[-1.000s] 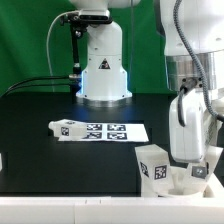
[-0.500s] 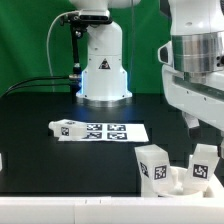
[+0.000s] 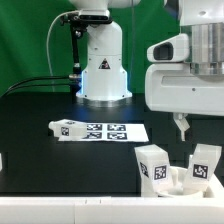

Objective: Assemble stool

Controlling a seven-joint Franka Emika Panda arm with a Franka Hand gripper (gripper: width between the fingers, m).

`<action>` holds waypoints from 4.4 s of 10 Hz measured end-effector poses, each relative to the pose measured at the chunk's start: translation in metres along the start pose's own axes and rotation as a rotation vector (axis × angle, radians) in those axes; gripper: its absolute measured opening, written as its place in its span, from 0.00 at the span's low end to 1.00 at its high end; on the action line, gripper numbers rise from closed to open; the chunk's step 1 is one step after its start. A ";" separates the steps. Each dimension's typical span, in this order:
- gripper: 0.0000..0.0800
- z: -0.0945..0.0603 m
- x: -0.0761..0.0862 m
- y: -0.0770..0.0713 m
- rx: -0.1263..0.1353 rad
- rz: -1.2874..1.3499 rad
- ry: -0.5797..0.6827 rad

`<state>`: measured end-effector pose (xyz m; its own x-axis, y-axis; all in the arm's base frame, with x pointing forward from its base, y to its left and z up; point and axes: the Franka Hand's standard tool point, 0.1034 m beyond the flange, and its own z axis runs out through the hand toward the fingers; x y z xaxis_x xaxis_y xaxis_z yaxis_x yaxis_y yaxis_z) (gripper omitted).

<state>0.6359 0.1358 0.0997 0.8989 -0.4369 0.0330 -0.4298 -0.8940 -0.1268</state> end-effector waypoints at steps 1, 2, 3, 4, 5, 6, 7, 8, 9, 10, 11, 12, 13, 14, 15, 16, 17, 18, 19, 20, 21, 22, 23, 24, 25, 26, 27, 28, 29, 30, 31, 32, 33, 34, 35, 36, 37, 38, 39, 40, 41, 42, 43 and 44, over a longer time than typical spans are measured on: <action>0.81 0.002 -0.002 0.002 0.002 -0.139 0.002; 0.81 0.002 -0.001 0.003 0.000 -0.139 0.003; 0.81 0.002 0.001 0.005 -0.011 -0.230 0.007; 0.81 0.002 0.002 0.007 -0.020 -0.285 0.009; 0.81 0.002 0.002 0.007 -0.023 -0.314 0.010; 0.81 0.001 0.002 0.007 -0.055 -0.587 0.010; 0.81 0.001 0.002 0.007 -0.072 -0.759 0.005; 0.81 -0.002 0.002 0.005 -0.100 -0.857 0.010; 0.81 -0.001 0.003 0.008 -0.103 -0.891 0.008; 0.81 -0.001 0.005 0.011 -0.115 -0.948 0.005; 0.81 -0.002 0.007 0.013 -0.128 -1.019 0.001; 0.81 -0.002 0.008 0.014 -0.141 -1.081 -0.003; 0.81 -0.001 0.005 0.014 -0.172 -1.246 -0.037; 0.81 0.005 0.000 0.016 -0.200 -1.403 -0.089; 0.81 0.012 0.000 0.019 -0.224 -1.514 -0.145; 0.81 0.018 0.002 0.020 -0.247 -1.566 -0.179; 0.81 0.021 0.007 0.021 -0.262 -1.629 -0.190; 0.81 0.020 0.008 0.022 -0.264 -1.643 -0.191; 0.81 0.021 0.008 0.023 -0.266 -1.623 -0.189; 0.69 0.021 0.009 0.023 -0.267 -1.592 -0.184; 0.51 0.021 0.009 0.025 -0.267 -1.588 -0.185; 0.42 0.021 0.009 0.025 -0.270 -1.514 -0.173; 0.42 0.020 0.010 0.025 -0.276 -1.402 -0.154; 0.42 0.019 0.010 0.024 -0.280 -1.292 -0.135; 0.42 0.018 0.011 0.024 -0.282 -1.218 -0.123; 0.42 0.018 0.011 0.024 -0.284 -1.157 -0.113; 0.42 0.018 0.011 0.023 -0.285 -1.086 -0.101; 0.42 0.018 0.013 0.025 -0.276 -0.992 -0.089; 0.42 0.017 0.022 0.032 -0.247 -0.872 -0.081; 0.42 0.017 0.027 0.036 -0.241 -0.754 -0.078; 0.42 0.016 0.030 0.038 -0.240 -0.700 -0.077; 0.42 0.015 0.030 0.038 -0.240 -0.658 -0.071; 0.42 0.016 0.029 0.038 -0.242 -0.578 -0.062; 0.42 0.016 0.029 0.038 -0.242 -0.509 -0.054; 0.42 0.016 0.029 0.038 -0.242 -0.433 -0.044; 0.42 0.016 0.030 0.036 -0.240 -0.315 -0.021; 0.42 0.016 0.032 0.036 -0.235 -0.133 0.005; 0.42 0.015 0.034 0.042 -0.233 0.051 0.016; 0.42 0.015 0.035 0.047 -0.222 0.188 0.019; 0.42 0.015 0.036 0.052 -0.212 0.308 0.026; 0.42 0.014 0.035 0.055 -0.209 0.376 0.038; 0.42 0.014 0.035 0.056 -0.213 0.425 0.042; 0.42 0.014 0.035 0.058 -0.216 0.487 0.047; 0.42 0.014 0.035 0.061 -0.222 0.562 0.051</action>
Offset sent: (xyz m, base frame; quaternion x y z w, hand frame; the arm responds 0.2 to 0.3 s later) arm 0.0000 0.0000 0.0000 0.0000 0.0000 -0.1938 0.9810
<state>0.6425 0.0678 0.0793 0.5261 -0.8476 0.0696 -0.8501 -0.5219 0.0708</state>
